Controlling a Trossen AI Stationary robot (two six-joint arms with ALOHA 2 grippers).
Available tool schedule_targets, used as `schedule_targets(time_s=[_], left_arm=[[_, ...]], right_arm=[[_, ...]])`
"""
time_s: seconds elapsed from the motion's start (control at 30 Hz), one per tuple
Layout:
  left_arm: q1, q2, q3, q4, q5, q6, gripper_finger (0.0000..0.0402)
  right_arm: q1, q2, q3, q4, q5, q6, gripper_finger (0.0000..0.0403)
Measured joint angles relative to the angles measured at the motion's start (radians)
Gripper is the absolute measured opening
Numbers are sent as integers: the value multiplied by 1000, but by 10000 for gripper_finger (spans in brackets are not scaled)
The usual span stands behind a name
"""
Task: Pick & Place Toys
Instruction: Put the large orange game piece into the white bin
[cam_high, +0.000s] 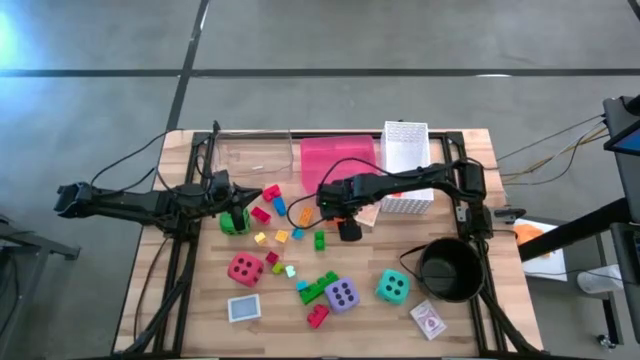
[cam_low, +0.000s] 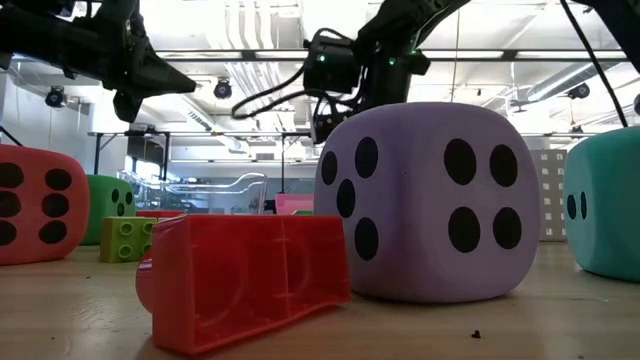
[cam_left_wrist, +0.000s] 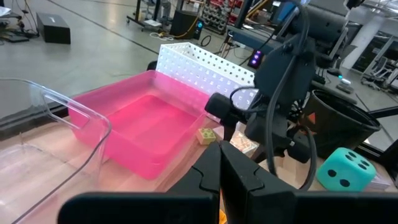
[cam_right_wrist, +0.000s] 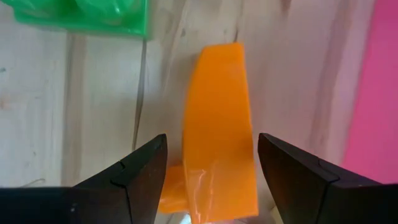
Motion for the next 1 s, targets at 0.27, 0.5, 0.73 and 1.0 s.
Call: schedule_targets(time_s=[0.27, 0.5, 0.73, 1.0], left_arm=[[0, 0, 0, 0, 0, 0, 4], [0, 0, 0, 0, 0, 0, 4], [0, 0, 0, 0, 0, 0, 4], [0, 0, 0, 0, 0, 0, 4]], right_arm=[[7, 44, -1, -12, 0, -4, 245], [14, 49, -1, -16, 23, -12, 161], [13, 25, -2, -17, 30, 1, 160], [13, -38, 13, -48, 29, 43, 160]])
